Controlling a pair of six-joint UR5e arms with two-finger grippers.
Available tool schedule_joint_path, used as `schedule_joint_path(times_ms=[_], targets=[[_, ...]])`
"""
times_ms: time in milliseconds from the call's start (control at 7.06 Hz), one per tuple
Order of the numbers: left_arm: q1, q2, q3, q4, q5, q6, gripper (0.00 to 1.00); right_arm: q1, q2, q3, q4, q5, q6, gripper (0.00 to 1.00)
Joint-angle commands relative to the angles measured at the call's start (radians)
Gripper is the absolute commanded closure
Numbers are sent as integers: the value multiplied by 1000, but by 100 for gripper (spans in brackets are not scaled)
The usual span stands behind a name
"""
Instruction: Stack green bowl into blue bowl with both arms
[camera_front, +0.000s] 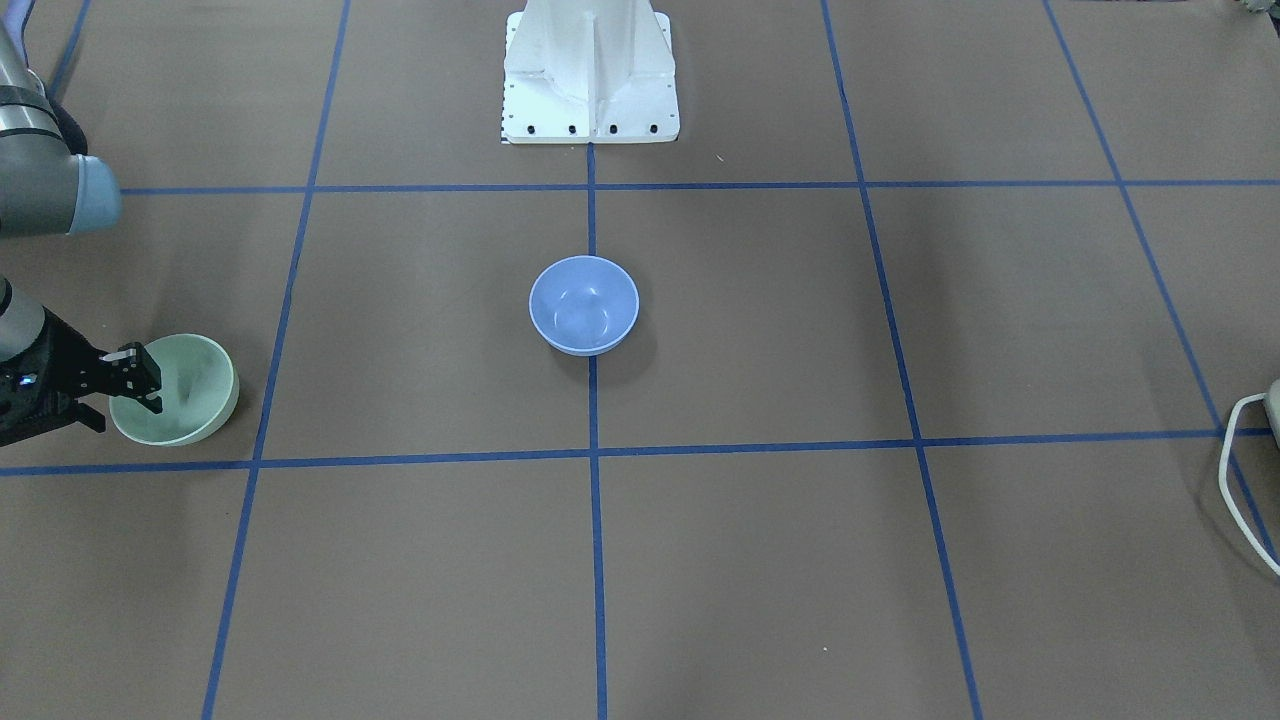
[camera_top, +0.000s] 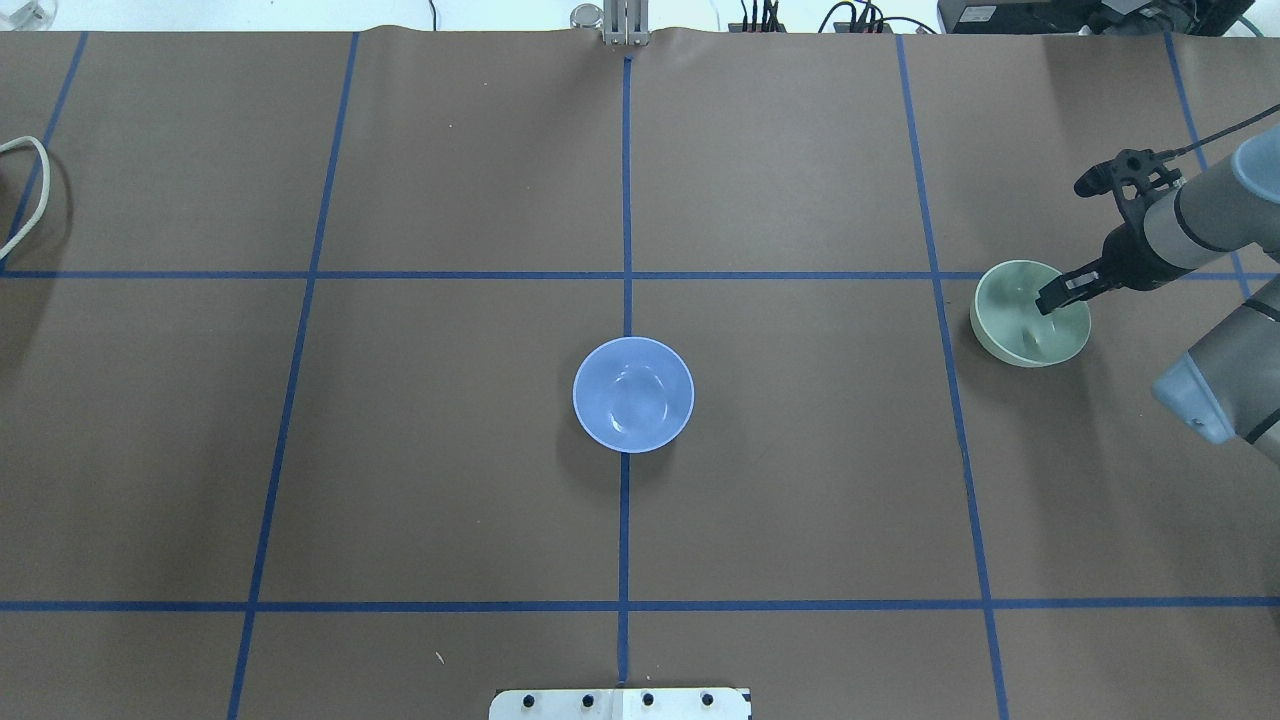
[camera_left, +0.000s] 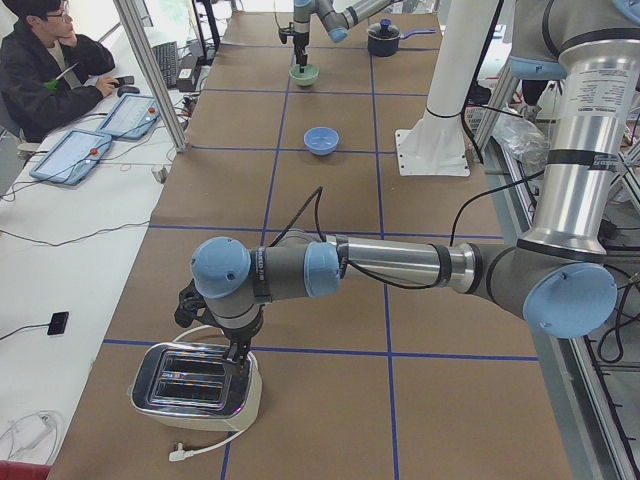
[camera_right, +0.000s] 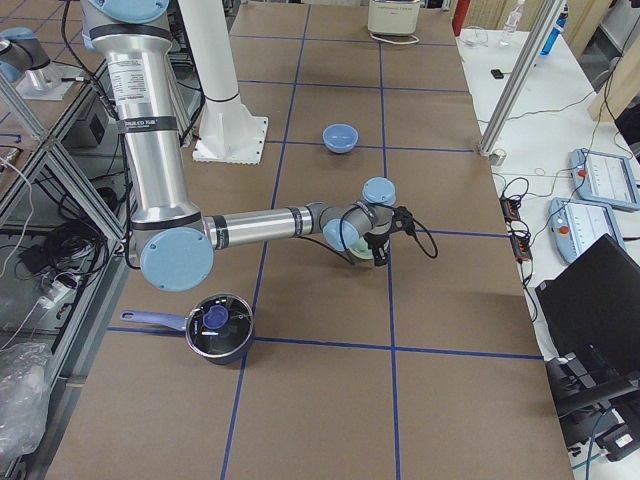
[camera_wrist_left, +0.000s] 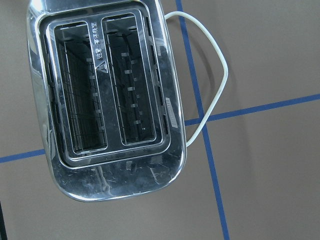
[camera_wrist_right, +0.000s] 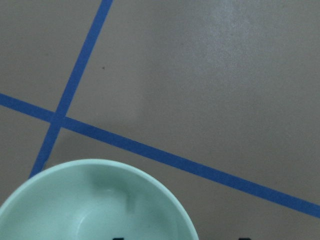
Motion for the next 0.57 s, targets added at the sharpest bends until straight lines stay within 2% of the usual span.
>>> schedule_joint_path(times_ms=[0, 283, 425], targets=[[0, 45, 2, -97, 0, -7, 1, 1, 0, 6, 0, 21, 1, 100], [1, 44, 1, -85, 0, -12, 1, 33, 2, 26, -9, 83, 1, 100], [1, 44, -2, -87, -20, -76, 1, 45, 6, 32, -7, 117, 14, 100]])
